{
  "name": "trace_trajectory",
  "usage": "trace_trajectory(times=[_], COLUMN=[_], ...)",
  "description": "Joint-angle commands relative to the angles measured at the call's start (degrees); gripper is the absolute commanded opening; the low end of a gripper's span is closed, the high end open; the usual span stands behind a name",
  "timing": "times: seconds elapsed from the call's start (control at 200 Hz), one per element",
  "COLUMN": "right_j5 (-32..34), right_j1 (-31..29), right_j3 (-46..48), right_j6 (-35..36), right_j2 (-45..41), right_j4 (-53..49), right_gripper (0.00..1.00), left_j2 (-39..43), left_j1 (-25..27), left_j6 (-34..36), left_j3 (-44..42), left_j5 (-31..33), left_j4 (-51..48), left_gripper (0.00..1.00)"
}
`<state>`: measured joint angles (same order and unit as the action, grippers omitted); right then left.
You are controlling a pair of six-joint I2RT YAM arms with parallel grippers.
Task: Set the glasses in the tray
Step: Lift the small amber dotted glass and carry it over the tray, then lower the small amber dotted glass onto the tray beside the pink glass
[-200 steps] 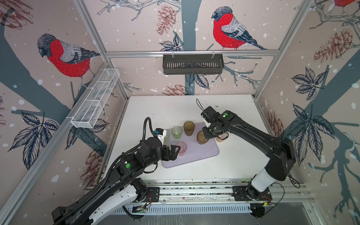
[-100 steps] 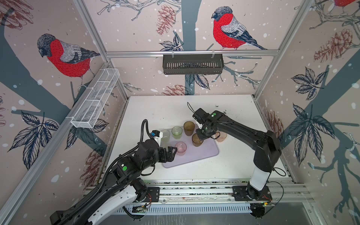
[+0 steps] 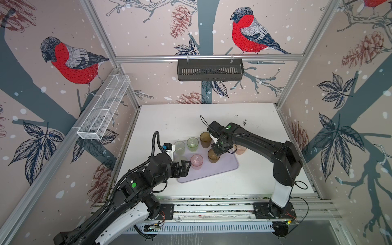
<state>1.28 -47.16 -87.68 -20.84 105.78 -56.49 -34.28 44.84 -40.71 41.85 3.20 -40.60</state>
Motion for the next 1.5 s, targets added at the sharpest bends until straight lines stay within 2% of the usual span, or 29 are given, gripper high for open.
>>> trace_trajectory(times=[0.0, 1.496], right_j5=[-0.5, -0.9], right_j1=[-0.3, -0.2], right_j3=[0.3, 1.9], right_j6=[-0.1, 0.2], right_j2=[0.1, 0.9], right_j4=[0.7, 2.2], right_gripper=[0.01, 0.0], left_j2=[0.3, 4.2], left_j1=[-0.2, -0.1], left_j6=[-1.3, -2.2], left_j3=[0.6, 0.4], left_j5=[1.1, 2.1], left_j4=[-1.0, -5.5], left_gripper=[0.97, 0.97])
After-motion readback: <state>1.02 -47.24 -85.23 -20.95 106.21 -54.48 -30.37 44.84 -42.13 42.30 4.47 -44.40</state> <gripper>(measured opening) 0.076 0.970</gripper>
